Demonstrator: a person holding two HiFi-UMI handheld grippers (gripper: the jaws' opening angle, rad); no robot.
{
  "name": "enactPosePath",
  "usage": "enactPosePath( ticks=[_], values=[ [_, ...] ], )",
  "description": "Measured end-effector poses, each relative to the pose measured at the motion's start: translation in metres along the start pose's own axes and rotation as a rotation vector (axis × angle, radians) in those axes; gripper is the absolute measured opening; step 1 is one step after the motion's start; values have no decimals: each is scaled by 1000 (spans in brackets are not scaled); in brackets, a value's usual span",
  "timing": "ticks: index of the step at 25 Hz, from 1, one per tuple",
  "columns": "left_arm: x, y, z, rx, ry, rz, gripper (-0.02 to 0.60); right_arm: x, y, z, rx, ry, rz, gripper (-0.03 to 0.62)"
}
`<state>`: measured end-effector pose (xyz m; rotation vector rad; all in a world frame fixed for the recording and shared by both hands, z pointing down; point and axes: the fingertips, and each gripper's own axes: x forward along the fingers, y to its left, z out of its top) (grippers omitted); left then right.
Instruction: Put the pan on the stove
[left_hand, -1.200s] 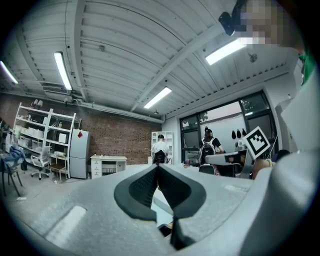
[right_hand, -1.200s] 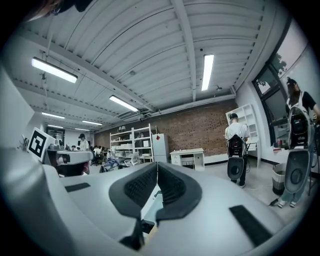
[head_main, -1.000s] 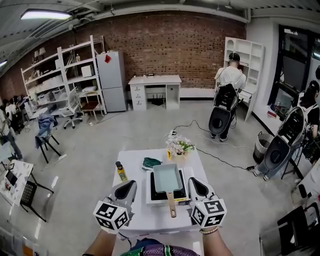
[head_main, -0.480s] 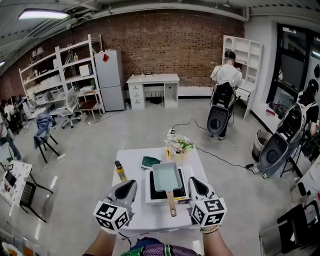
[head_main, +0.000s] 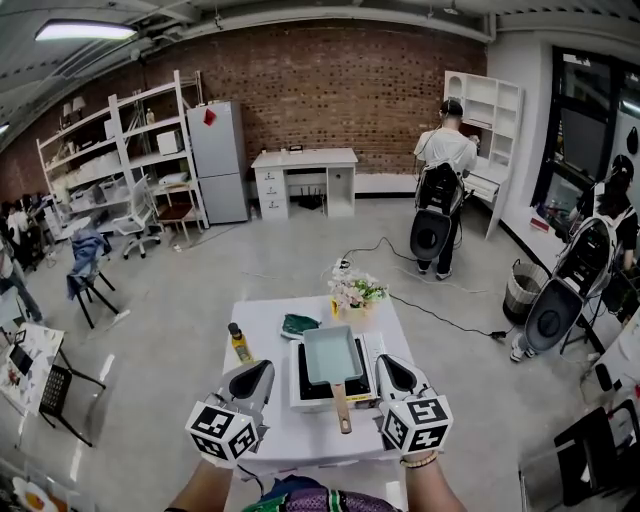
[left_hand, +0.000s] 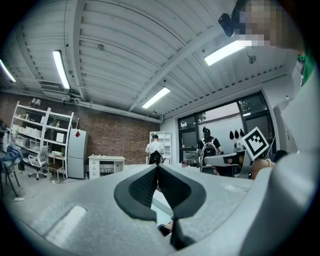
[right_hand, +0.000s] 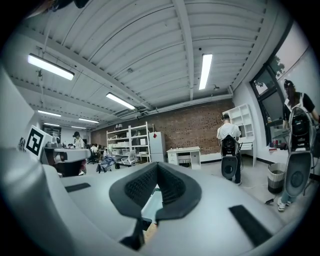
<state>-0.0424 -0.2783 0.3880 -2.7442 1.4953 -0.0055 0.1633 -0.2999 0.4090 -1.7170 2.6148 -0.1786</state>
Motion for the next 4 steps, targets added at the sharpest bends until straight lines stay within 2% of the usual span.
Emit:
enactPosePath(
  ticks=[4],
  values=[
    [0,0,-3,4,0,-3,18,0,0,-6,5,3,-1,2]
  ],
)
